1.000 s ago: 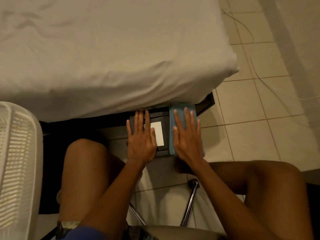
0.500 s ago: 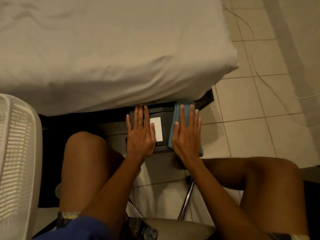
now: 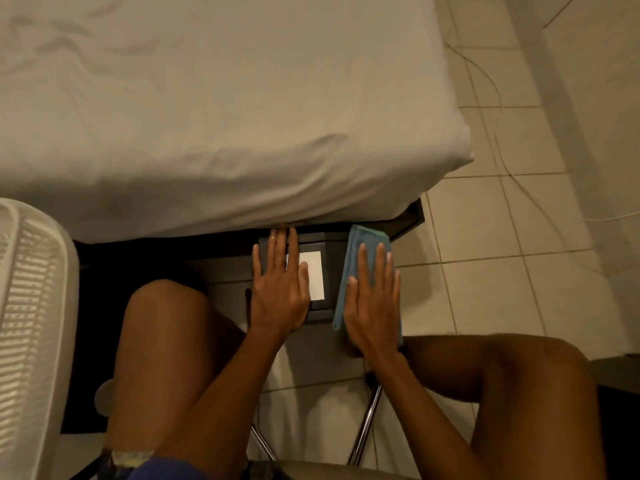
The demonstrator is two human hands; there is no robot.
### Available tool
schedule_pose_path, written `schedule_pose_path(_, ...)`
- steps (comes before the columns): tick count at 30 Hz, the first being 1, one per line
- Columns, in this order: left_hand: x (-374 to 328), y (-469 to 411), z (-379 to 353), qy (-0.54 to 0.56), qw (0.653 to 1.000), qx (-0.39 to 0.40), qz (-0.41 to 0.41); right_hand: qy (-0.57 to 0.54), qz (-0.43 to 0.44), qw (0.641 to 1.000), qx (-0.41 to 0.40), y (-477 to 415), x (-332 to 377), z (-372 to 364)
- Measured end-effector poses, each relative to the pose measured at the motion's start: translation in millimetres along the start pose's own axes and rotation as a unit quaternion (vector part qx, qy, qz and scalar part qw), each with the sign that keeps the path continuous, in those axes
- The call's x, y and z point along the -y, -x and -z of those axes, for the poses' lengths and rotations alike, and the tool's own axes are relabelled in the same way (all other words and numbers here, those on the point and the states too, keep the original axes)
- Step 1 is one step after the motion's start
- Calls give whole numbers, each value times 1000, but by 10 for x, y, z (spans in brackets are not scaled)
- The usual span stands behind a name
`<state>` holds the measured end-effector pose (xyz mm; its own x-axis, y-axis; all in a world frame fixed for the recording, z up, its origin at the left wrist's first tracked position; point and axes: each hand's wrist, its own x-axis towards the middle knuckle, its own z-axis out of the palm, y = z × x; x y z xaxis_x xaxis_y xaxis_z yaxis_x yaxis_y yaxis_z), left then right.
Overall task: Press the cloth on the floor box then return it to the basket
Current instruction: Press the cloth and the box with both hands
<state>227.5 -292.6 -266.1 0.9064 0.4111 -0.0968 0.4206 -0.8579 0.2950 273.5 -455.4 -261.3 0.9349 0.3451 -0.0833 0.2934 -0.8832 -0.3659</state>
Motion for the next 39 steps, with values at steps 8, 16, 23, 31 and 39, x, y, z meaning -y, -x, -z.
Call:
schedule_pose_path(8,30,-9,-19,1,1000,2,-5,-20,-4,1000,3,109,-7,34)
schedule_pose_path(16,11,-28,5,-1,1000,-5,-11,-13,-34,999,-11,-278,-8,25)
schedule_pose_path(23,6,-24,-6,5,1000,-4,-17,-7,-12,1000,0,-197,-75,41)
schedule_pose_path(31,15,-20,5,18,1000,-4,-19,-6,38,999,25,39,-62,43)
schedule_pose_path(39,28,-2,-26,6,1000,-9,-18,-6,42,999,30,24,127,11)
